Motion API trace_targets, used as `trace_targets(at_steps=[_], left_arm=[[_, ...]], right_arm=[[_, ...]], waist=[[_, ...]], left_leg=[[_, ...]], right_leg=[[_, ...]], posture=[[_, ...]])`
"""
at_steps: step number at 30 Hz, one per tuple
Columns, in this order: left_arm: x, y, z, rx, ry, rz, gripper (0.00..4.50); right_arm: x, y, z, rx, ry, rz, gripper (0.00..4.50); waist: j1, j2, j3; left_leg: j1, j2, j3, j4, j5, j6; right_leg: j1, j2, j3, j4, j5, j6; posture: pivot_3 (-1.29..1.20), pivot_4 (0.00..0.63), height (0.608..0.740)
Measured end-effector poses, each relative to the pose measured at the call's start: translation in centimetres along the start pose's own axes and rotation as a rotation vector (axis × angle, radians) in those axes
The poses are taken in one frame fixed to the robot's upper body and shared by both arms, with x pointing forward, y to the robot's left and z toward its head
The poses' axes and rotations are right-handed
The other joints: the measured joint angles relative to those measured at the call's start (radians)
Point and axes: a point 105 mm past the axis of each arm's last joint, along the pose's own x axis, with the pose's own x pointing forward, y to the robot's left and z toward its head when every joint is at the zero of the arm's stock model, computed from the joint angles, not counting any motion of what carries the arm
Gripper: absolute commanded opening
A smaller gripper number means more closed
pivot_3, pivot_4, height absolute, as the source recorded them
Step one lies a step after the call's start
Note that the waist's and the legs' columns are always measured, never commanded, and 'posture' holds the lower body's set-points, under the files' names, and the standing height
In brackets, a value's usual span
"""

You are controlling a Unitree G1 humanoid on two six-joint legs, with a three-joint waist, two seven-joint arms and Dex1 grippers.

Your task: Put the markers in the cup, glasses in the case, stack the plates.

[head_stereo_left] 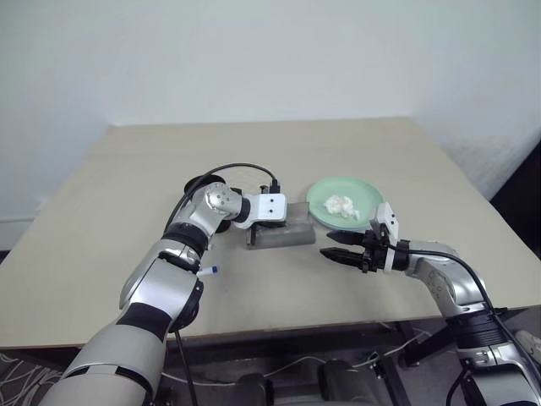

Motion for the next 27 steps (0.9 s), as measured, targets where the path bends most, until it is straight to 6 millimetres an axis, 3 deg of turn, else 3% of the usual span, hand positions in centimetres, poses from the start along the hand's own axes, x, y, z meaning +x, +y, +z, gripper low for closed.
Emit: trace_targets(at_steps=[4,11,14,17,22,27], left_arm=[[0.1,-0.1,-0.1,-0.015,0.004,0.000,1.60],[-0.3,1.7,0.9,-0.047,-0.050,0.113,1.60],[-1.4,4.2,2.3,-0.012,-0.064,0.220,1.01],[-2.2,6.2,2.8,0.037,-0.025,0.339,0.03],[-1.5,6.3,1.3,0.095,0.086,0.410,0.03],[-0.4,5.4,-0.3,0.174,0.209,0.391,0.03]], right_arm=[[0.1,0.0,0.0,0.001,-0.001,0.000,2.72],[0.1,0.1,0.0,0.001,-0.001,0.001,2.72],[0.1,0.1,0.0,0.001,0.000,0.003,2.72],[0.2,0.1,0.0,0.002,-0.003,0.005,2.72],[0.4,0.1,0.4,-0.003,-0.019,0.005,2.72],[0.3,0.3,2.1,-0.034,-0.065,0.010,2.72]], waist=[[0.000,0.000,0.000],[0.000,-0.001,0.000],[0.000,-0.002,0.001],[0.000,-0.002,0.001],[0.000,-0.002,0.001],[0.000,-0.003,0.001]], left_leg=[[-0.001,0.000,0.000,0.001,0.000,0.000],[-0.001,0.000,-0.001,0.001,0.000,0.000],[-0.001,0.000,-0.001,0.001,0.000,0.000],[0.000,0.000,-0.001,0.001,0.000,0.000],[0.000,0.000,-0.001,0.000,0.000,0.000],[-0.001,-0.001,-0.001,0.001,0.000,0.000]], right_leg=[[0.000,0.000,0.000,0.000,0.000,0.000],[0.000,0.000,0.000,0.000,0.001,0.001],[0.000,0.000,0.000,-0.001,0.001,0.002],[0.000,0.000,0.000,-0.001,0.001,0.002],[0.000,0.000,0.000,0.000,0.001,0.003],[0.000,0.000,0.000,-0.001,0.001,0.003]], posture=[[0.00,0.000,0.737],[0.00,0.000,0.737],[0.00,0.000,0.737],[0.00,0.000,0.737],[0.00,0.000,0.737],[0.00,0.000,0.737]])
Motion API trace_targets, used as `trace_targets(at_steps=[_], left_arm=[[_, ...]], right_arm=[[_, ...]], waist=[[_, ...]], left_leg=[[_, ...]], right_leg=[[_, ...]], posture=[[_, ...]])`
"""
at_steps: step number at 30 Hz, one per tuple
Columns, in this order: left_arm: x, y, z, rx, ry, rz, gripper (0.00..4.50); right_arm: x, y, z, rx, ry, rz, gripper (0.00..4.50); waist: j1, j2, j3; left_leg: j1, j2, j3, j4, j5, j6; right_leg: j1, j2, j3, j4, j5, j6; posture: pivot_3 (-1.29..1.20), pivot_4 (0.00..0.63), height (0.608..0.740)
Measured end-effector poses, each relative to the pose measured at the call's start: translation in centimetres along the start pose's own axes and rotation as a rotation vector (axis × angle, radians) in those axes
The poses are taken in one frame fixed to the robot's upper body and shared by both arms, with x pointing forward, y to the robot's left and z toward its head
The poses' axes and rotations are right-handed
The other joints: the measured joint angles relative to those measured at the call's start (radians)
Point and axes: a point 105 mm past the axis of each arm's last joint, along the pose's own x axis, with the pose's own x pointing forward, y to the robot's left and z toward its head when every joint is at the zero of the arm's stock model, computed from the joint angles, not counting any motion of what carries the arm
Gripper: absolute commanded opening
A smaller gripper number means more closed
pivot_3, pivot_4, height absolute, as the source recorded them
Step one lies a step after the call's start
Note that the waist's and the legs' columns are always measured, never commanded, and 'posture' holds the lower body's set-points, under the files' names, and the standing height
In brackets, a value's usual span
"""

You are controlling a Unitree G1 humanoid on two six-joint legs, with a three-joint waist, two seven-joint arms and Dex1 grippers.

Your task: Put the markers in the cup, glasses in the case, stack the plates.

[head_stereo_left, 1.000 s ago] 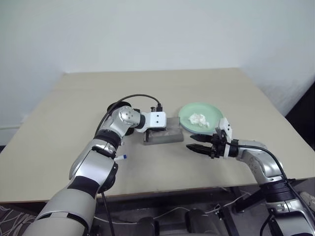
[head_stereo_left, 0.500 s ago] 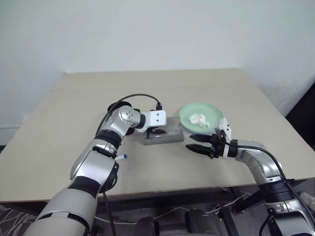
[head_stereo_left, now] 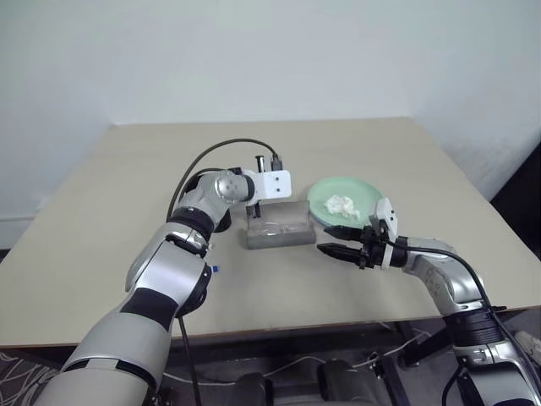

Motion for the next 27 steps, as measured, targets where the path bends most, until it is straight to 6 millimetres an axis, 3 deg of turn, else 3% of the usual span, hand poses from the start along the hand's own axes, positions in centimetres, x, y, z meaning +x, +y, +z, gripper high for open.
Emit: trace_targets(at_steps=[6,11,15,20,23,27], left_arm=[[0.4,-1.3,-0.4,0.036,0.042,-0.057,0.03],[-0.6,-1.9,0.4,-0.142,-0.075,-0.210,0.03],[-1.1,-4.4,0.6,-0.208,-0.136,-0.368,0.03],[-2.9,-4.1,0.5,-0.215,-0.200,-0.456,0.03],[-4.1,-5.5,-0.1,-0.211,-0.230,-0.546,0.03],[-5.2,-6.0,-0.5,-0.196,-0.257,-0.571,0.03]], right_arm=[[-0.1,0.1,-0.1,0.007,-0.006,-0.017,2.72],[-0.5,0.2,-0.4,0.018,-0.002,-0.031,2.72],[-0.6,0.1,-0.4,0.016,-0.001,-0.035,2.72],[-0.7,0.1,-0.4,0.013,0.002,-0.035,2.72],[-0.5,0.0,-0.2,0.009,0.005,-0.027,2.72],[-0.2,-0.3,0.1,-0.009,0.009,-0.024,2.72]], waist=[[0.000,-0.001,0.000],[0.000,-0.001,-0.001],[-0.001,-0.002,-0.001],[0.000,-0.002,0.000],[-0.001,-0.002,-0.001],[0.000,-0.002,-0.001]], left_leg=[[0.000,0.000,0.000,0.000,0.000,0.000],[0.001,0.000,0.000,0.000,0.000,0.000],[0.001,0.000,0.001,0.001,0.000,0.000],[0.001,0.000,0.000,0.000,0.000,0.000],[0.001,0.001,0.001,0.000,-0.001,0.001],[0.001,0.001,0.001,0.001,-0.001,0.001]], right_leg=[[0.000,0.000,0.000,0.000,0.000,0.000],[0.001,0.000,0.000,0.000,0.000,0.000],[0.001,0.000,0.000,0.000,0.000,0.000],[0.000,0.000,0.000,0.000,0.000,0.000],[0.001,0.000,0.001,0.001,0.000,0.000],[0.001,0.000,0.000,0.001,0.000,0.000]], posture=[[0.00,0.000,0.737],[0.00,0.000,0.737],[0.00,0.000,0.737],[0.00,0.000,0.737],[0.00,0.000,0.737],[0.00,0.000,0.737]])
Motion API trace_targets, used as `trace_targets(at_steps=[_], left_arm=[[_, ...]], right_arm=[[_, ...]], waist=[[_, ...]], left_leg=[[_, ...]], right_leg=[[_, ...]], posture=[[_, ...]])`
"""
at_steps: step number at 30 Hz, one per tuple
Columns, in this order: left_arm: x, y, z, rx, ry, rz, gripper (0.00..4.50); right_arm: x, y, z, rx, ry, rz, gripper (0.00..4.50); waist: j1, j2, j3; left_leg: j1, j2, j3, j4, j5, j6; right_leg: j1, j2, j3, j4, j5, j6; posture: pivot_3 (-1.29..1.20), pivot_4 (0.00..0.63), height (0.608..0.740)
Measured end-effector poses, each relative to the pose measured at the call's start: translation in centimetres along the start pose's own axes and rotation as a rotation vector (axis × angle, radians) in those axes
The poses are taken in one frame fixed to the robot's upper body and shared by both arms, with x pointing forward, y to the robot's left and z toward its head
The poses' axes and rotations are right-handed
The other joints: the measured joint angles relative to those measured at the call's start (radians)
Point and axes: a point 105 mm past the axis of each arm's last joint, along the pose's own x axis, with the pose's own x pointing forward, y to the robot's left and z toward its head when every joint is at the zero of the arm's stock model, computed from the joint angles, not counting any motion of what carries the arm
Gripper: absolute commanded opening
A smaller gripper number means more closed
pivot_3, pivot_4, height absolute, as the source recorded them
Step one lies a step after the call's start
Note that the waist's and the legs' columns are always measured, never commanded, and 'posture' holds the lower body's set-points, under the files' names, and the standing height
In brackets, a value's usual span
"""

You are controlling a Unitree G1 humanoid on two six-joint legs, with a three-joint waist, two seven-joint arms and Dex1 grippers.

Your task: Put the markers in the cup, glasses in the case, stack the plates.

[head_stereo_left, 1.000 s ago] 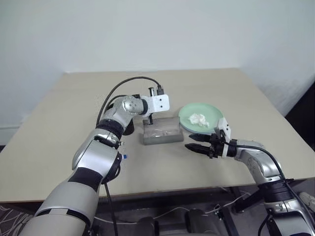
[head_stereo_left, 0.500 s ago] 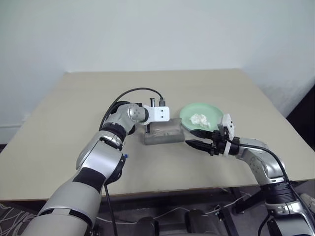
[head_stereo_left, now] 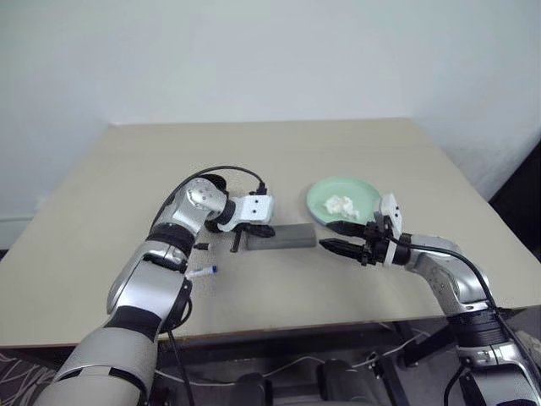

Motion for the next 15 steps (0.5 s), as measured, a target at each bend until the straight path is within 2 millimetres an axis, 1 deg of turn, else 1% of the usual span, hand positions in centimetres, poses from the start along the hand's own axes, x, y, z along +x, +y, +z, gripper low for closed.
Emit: trace_targets(at_steps=[2,4,6,8,10,11,15], left_arm=[[-0.6,-0.4,-0.2,-0.008,-0.012,-0.003,0.03],[-1.7,-0.9,-0.3,-0.014,-0.025,-0.010,0.03],[-3.6,-1.8,-1.0,-0.026,0.000,-0.026,0.03],[-5.4,-2.8,-2.1,-0.049,0.053,-0.042,0.03],[-6.8,-3.8,-3.3,-0.092,0.108,-0.060,0.39],[-7.2,-4.2,-3.7,-0.116,0.123,-0.070,0.59],[-8.5,-5.6,-5.2,-0.197,0.175,-0.097,1.96]], right_arm=[[0.1,0.0,-0.1,0.001,0.003,0.001,2.72],[0.1,0.0,-0.2,0.004,0.006,0.004,2.72],[0.2,0.0,-0.4,0.006,0.010,0.004,2.72],[0.2,0.0,-0.5,0.005,0.012,0.004,2.72],[0.2,0.0,-0.5,0.001,0.013,0.003,2.72],[0.2,0.0,-0.5,0.001,0.014,0.003,2.72],[0.6,0.0,-0.9,0.011,0.016,0.010,2.72]], waist=[[0.000,0.000,0.000],[0.000,0.000,0.000],[-0.005,0.000,0.000],[-0.008,0.000,0.000],[-0.007,0.000,0.000],[-0.007,0.000,0.000],[0.000,0.000,0.000]], left_leg=[[0.000,0.000,0.000,0.000,0.000,0.000],[0.000,0.000,0.000,0.000,0.000,0.000],[0.000,0.001,0.001,-0.001,0.000,0.000],[0.001,0.002,0.001,-0.001,0.000,0.001],[0.001,0.002,0.000,-0.001,0.000,0.001],[0.001,0.002,0.000,-0.001,0.000,0.001],[0.001,0.002,0.000,0.001,0.000,0.001]], right_leg=[[0.000,0.000,0.000,0.000,0.000,0.000],[0.000,0.000,0.000,0.000,0.000,0.000],[-0.001,0.000,0.000,0.000,0.000,0.000],[-0.001,0.000,0.000,0.001,0.000,0.000],[-0.001,0.000,-0.001,0.001,0.000,0.000],[-0.001,0.000,-0.001,0.001,0.000,0.000],[0.000,0.000,-0.001,0.000,0.000,-0.001]], posture=[[0.00,0.000,0.737],[0.00,0.000,0.737],[0.00,0.000,0.737],[0.00,0.000,0.737],[0.00,0.000,0.737],[0.00,0.000,0.737],[0.00,0.000,0.737]])
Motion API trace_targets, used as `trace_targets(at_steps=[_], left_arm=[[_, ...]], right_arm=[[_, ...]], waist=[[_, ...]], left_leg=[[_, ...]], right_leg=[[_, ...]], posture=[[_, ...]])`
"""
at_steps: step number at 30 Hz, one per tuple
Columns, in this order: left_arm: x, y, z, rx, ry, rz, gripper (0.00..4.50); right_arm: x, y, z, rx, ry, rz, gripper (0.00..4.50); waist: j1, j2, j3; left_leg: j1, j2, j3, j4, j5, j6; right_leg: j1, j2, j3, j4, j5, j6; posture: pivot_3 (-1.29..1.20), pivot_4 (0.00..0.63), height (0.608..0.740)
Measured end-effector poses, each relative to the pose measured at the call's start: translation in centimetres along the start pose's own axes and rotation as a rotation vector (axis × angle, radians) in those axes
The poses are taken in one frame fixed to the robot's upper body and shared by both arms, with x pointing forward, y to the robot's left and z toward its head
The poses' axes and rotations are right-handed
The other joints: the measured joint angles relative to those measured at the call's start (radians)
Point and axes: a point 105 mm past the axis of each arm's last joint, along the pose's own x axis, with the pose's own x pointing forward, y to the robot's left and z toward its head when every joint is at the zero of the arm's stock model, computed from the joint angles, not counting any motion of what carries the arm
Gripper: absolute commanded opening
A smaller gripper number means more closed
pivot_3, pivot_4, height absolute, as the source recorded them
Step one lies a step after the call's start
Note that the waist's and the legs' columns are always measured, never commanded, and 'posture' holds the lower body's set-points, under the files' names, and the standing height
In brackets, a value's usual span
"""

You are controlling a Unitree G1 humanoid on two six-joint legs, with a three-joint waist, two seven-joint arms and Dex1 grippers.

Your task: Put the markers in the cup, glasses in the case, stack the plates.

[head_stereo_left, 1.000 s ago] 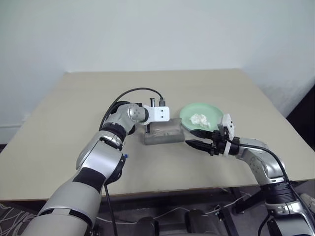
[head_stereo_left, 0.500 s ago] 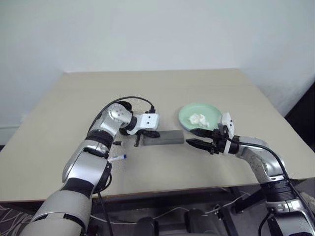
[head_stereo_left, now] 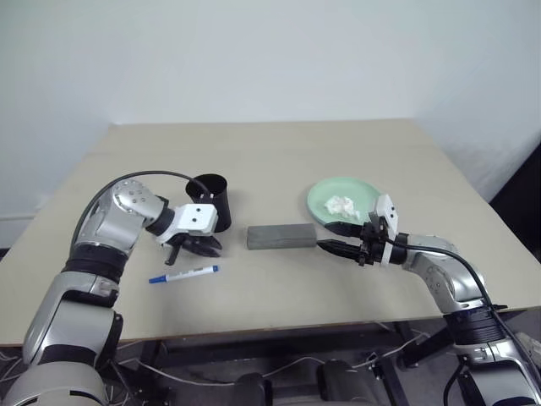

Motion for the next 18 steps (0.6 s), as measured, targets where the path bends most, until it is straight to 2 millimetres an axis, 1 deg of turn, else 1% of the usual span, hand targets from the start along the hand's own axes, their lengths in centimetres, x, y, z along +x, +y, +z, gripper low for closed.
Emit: trace_targets(at_steps=[2,4,6,11,18], left_arm=[[-0.5,-0.4,-0.7,-0.022,0.024,-0.009,2.63],[-0.7,-0.6,-0.9,-0.029,0.035,-0.015,2.63],[-0.5,-0.8,-1.1,-0.031,0.051,-0.034,2.63],[0.7,-1.9,-1.7,-0.059,0.065,-0.086,2.63],[1.9,-2.7,-2.1,-0.077,0.070,-0.123,2.63]], right_arm=[[0.1,-0.1,-0.4,0.005,0.012,-0.004,2.72],[0.3,-0.3,-0.4,0.007,0.017,-0.005,2.72],[0.4,-0.5,-0.2,-0.002,0.014,-0.005,2.72],[0.5,-0.5,0.0,-0.011,0.007,-0.002,2.72],[0.5,-0.4,-0.2,-0.013,0.008,-0.004,2.72]], waist=[[0.000,0.000,0.000],[0.000,0.000,0.000],[0.000,0.000,0.000],[0.000,0.000,0.000],[0.000,0.000,0.000]], left_leg=[[0.000,0.000,0.000,0.000,0.000,0.000],[0.000,0.000,0.001,0.000,0.000,0.000],[0.000,0.000,0.001,0.000,0.000,0.000],[-0.001,0.000,0.001,-0.001,0.000,0.000],[0.000,0.000,0.001,-0.001,0.000,0.000]], right_leg=[[0.000,-0.001,0.000,0.000,0.000,0.000],[0.000,-0.001,0.000,0.000,0.000,0.000],[0.000,-0.001,0.000,0.000,0.000,0.000],[-0.002,0.000,0.000,0.001,0.000,0.000],[-0.001,0.000,0.000,0.001,0.000,0.000]], posture=[[0.00,0.000,0.737],[0.00,0.000,0.737],[0.00,0.000,0.737],[0.00,0.000,0.737],[0.00,0.000,0.737]])
